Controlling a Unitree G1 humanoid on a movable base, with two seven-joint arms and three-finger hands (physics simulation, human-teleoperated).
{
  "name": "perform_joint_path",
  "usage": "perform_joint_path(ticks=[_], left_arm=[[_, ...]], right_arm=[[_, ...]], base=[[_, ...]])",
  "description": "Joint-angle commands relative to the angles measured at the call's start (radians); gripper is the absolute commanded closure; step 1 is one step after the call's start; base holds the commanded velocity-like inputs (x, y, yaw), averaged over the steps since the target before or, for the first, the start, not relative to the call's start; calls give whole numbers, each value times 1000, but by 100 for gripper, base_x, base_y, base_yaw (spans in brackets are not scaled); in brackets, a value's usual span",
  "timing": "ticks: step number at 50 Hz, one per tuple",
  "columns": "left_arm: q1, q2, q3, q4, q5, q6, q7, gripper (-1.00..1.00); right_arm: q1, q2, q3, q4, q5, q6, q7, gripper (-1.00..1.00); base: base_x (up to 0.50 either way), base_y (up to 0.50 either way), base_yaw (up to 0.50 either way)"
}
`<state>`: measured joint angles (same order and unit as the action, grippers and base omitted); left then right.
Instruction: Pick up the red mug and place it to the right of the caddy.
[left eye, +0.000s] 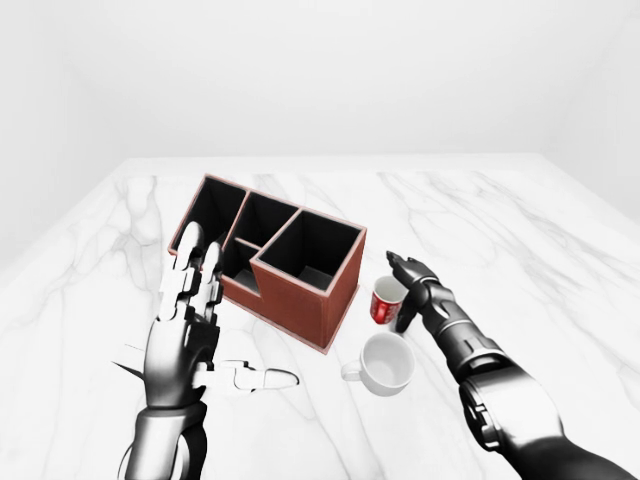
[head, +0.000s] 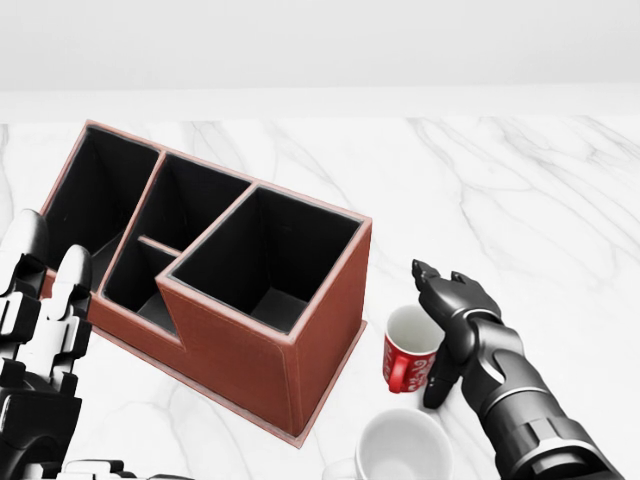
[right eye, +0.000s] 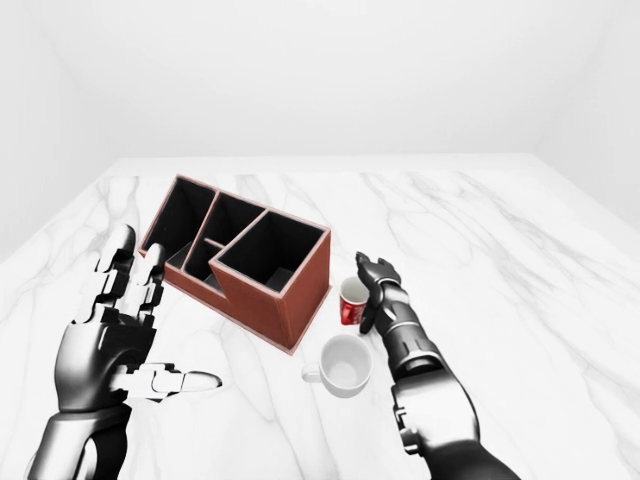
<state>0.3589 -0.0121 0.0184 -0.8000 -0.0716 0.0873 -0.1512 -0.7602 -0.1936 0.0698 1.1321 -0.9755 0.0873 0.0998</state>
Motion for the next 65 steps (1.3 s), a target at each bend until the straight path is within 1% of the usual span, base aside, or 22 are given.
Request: perform_joint_path(ticks=[1,6,16,22,28,33,36,38,39,40,41,45,48,50,51,53,54,56,57,59,62,65], left_arm=[[0,1,-6,1,2,0,2,-100],[0,3,-19,17,11,0,6,-100],[2,6,-17,9,7,0,8,-100],[3,7,-19,2,7,0,10,-100],[3,8,-24,4,9,0,13,-100],[5,10,-32,11,12,0,16,-100],[4,11,-33,9,10,0,17,-100],[5,12,-35,10,11,0,17,-100],[7,13,-37,10,12,0,18,-100],[7,13,-38,10,12,0,18,-100],[8,14,-40,6,12,0,18,-100],[19,17,-51,-2,14,0,18,-100],[26,20,-60,-9,15,0,20,-100],[35,22,-70,-16,17,0,23,-100],[40,25,-77,-21,19,0,24,-100],[45,28,-84,-25,19,0,28,-100],[48,30,-91,-26,21,0,31,-100],[51,35,-99,-29,22,0,36,-100],[56,37,-110,-31,27,0,39,-100],[60,43,-122,-30,29,0,46,-100],[74,54,-144,-43,34,0,57,-100],[84,65,-158,-53,35,0,68,-100]], right_arm=[[13,-16,-7,-18,0,0,5,-100],[15,-23,-9,-31,-2,0,14,-100],[25,-53,-21,-80,-10,0,48,-100],[54,-78,-30,-182,-31,0,111,-100],[99,-124,-73,-433,-73,0,291,-100],[155,-160,-144,-757,-72,0,524,-100],[193,-162,-169,-888,-72,0,598,-100],[254,-157,-191,-1072,-74,0,598,-100],[286,-146,-201,-1164,-74,0,598,-100],[288,-145,-203,-1171,-76,0,598,-100],[320,-137,-215,-1260,-74,0,598,-100],[384,-105,-248,-1476,-53,0,598,-100],[428,-81,-259,-1576,-23,0,598,-100],[487,-51,-264,-1689,2,0,598,-100],[537,-26,-260,-1763,12,0,598,-100],[589,-2,-255,-1840,27,0,598,-100],[627,28,-253,-1910,40,0,598,-100],[675,49,-245,-1972,58,0,598,-100],[738,94,-237,-2051,86,0,598,-100],[809,118,-221,-2097,115,0,598,-100],[979,190,-193,-2169,191,0,598,-100],[1097,260,-208,-2179,257,0,598,-100]], base=[[0,0,0],[0,0,0],[0,0,0],[0,0,0],[0,0,0],[0,0,0],[0,0,0],[0,0,0],[0,0,0],[0,0,0],[0,0,0],[0,0,0],[0,0,0],[0,0,0],[0,0,0],[0,0,0],[0,0,0],[0,0,0],[0,0,0],[0,0,0],[0,0,0],[0,0,0]])
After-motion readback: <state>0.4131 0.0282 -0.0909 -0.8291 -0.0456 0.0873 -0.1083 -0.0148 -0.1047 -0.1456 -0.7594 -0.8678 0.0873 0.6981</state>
